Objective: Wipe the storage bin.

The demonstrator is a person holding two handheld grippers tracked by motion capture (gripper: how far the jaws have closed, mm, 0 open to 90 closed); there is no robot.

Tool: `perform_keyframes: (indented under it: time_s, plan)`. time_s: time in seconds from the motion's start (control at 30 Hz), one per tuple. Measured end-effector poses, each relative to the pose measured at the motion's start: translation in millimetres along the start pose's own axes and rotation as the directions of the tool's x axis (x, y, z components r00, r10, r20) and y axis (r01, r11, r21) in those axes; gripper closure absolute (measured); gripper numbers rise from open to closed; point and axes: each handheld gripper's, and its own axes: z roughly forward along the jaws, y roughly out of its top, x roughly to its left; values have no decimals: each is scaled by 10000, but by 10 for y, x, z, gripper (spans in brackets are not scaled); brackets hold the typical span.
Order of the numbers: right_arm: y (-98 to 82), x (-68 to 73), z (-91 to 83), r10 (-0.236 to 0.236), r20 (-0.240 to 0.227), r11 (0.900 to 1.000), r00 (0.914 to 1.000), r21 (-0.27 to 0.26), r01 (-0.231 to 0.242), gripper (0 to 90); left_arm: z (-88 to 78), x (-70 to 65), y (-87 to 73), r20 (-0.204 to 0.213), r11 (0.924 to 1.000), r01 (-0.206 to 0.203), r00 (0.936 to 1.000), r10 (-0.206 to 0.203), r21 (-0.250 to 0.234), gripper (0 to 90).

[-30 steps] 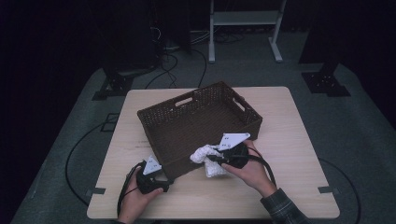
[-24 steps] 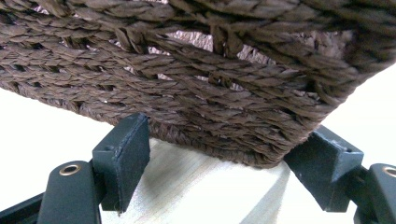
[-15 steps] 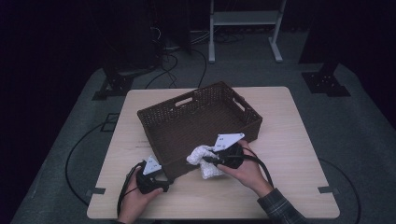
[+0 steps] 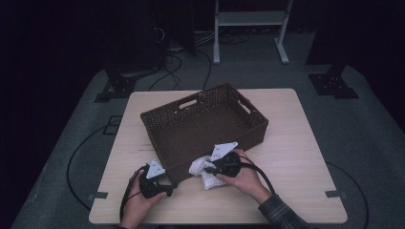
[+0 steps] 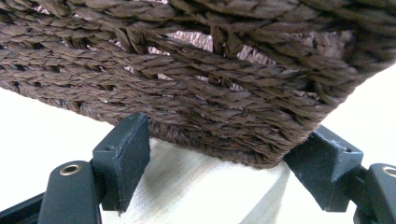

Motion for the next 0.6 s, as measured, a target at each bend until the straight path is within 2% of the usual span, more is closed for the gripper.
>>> perform_keyframes:
  time_s: [0.6]
  plan:
    - [-100, 58, 255, 99, -426, 9979, 9990, 640, -71, 758, 0, 1, 0, -11, 10000, -13, 10000, 13, 7, 238]
